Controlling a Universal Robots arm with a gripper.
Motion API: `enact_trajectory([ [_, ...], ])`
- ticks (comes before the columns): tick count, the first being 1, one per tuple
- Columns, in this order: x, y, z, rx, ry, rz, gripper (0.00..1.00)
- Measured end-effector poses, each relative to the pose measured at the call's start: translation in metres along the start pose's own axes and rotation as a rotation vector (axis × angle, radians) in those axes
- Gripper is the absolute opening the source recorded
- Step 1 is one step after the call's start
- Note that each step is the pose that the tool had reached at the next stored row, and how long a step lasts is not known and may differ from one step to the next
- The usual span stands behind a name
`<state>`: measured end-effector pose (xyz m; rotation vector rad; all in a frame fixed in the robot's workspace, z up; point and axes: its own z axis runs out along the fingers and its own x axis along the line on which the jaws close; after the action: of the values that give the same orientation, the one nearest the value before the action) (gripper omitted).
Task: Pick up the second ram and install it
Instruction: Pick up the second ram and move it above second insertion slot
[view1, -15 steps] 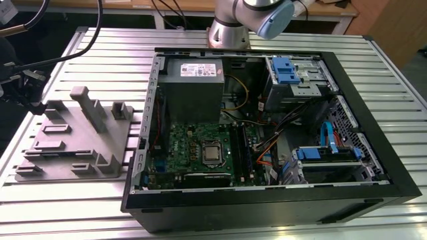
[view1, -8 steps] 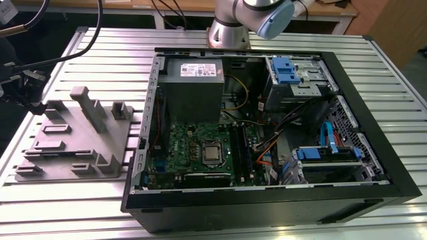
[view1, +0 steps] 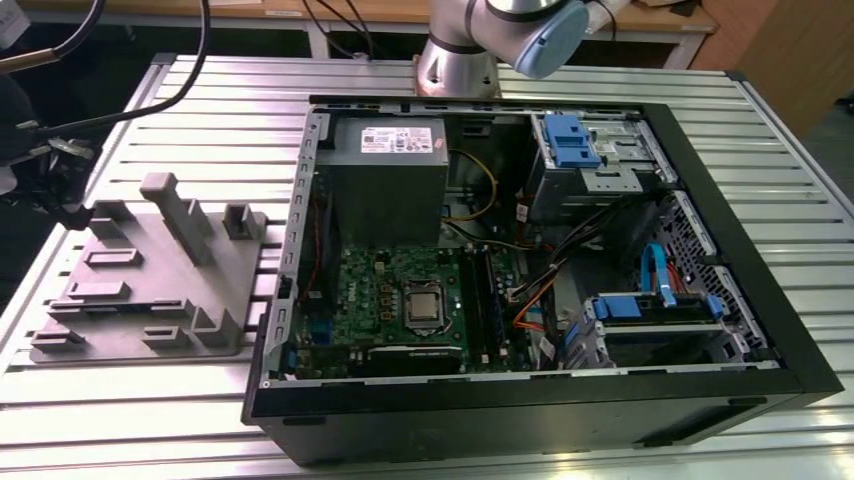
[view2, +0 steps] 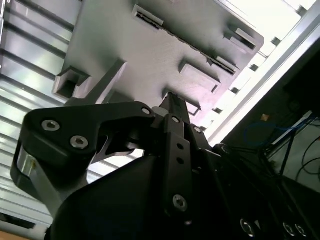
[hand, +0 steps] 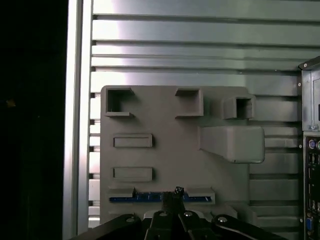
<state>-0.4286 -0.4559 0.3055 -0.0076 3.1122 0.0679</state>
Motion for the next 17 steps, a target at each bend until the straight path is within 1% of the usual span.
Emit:
enact_trajectory([
  [17, 0.0, -0.0001, 0.0022, -0.0089, 0.0135, -0.309, 0.1],
])
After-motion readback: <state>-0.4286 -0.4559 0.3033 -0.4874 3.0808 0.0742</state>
